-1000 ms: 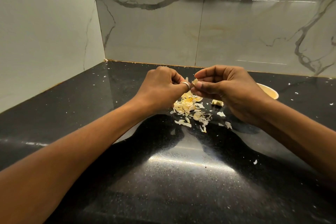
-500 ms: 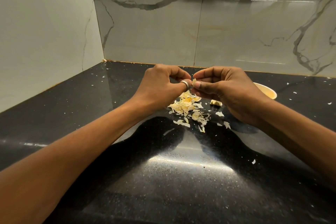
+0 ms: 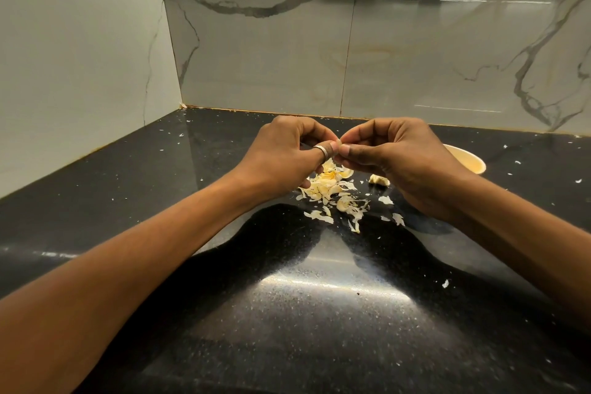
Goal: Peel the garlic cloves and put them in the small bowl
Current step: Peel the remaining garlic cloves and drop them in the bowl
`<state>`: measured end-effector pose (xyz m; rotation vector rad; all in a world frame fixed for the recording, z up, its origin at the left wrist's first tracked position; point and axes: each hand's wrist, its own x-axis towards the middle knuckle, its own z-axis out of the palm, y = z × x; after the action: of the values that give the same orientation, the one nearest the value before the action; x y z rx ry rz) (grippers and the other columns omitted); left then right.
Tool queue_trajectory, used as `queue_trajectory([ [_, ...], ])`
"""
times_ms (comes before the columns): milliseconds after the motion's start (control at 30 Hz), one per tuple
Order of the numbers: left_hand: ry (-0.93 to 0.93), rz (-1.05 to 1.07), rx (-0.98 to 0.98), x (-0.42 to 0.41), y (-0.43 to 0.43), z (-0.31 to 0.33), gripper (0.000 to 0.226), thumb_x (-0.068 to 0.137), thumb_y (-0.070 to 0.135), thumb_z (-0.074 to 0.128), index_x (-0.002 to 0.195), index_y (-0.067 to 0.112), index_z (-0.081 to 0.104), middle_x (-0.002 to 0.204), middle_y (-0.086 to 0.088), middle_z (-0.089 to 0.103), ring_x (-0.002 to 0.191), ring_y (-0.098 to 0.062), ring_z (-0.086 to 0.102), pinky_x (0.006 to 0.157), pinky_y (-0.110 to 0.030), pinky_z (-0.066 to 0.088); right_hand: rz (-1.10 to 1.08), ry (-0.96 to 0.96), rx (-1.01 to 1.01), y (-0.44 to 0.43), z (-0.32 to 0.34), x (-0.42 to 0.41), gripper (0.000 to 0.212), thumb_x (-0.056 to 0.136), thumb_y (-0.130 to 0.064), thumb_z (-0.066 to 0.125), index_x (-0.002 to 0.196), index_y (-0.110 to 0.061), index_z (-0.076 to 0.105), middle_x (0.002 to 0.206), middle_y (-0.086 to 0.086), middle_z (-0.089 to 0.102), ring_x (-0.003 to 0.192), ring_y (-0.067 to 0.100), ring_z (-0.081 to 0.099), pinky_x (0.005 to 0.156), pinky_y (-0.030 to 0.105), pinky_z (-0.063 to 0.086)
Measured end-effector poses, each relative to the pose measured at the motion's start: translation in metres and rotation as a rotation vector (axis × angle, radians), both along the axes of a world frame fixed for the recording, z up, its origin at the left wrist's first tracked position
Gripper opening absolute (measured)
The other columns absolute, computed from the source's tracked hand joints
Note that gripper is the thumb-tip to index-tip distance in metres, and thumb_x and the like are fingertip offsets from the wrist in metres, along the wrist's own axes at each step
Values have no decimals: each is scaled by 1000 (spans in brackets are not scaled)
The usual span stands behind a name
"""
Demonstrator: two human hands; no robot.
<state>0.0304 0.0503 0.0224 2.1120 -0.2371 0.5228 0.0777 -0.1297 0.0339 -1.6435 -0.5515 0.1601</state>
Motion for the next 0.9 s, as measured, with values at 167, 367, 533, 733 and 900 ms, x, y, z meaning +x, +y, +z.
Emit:
queue_trajectory([
  [167,9,-23,-23,0,2,1,10,91,20,73,100,16,74,84,-2,73,78,-20,72,54,-27,58,-14,13,-4,0,1,-2,11,86,3,69,97,0,71,98,20,75,98,30,74,91,38,60],
  [367,-3,-24,-34,0,1,0,13,89,17,75,102,13,76,84,-2,73,78,-23,73,54,-25,58,-15,57,30,3,1,-4,4,87,-4,71,90,-1,71,94,18,76,96,28,75,90,36,60],
  [533,6,-25,-41,-1,-1,0,11,89,14,75,99,13,76,84,-2,74,79,-25,72,55,-26,59,-8,76,45,4,2,-7,6,89,-1,69,92,4,68,96,23,74,92,29,75,84,32,62],
  [733,25,-4,-70,-1,-2,0,10,88,8,74,95,16,75,85,-6,73,79,-22,72,56,-26,58,-16,79,53,4,2,-9,5,89,2,67,92,7,67,99,28,71,93,35,74,81,34,63],
  [900,34,3,-79,-1,-1,0,14,86,3,71,93,15,74,83,-7,72,73,-16,68,55,-25,56,-10,69,57,5,2,-10,6,90,2,66,91,8,67,97,29,71,94,38,74,82,38,63],
])
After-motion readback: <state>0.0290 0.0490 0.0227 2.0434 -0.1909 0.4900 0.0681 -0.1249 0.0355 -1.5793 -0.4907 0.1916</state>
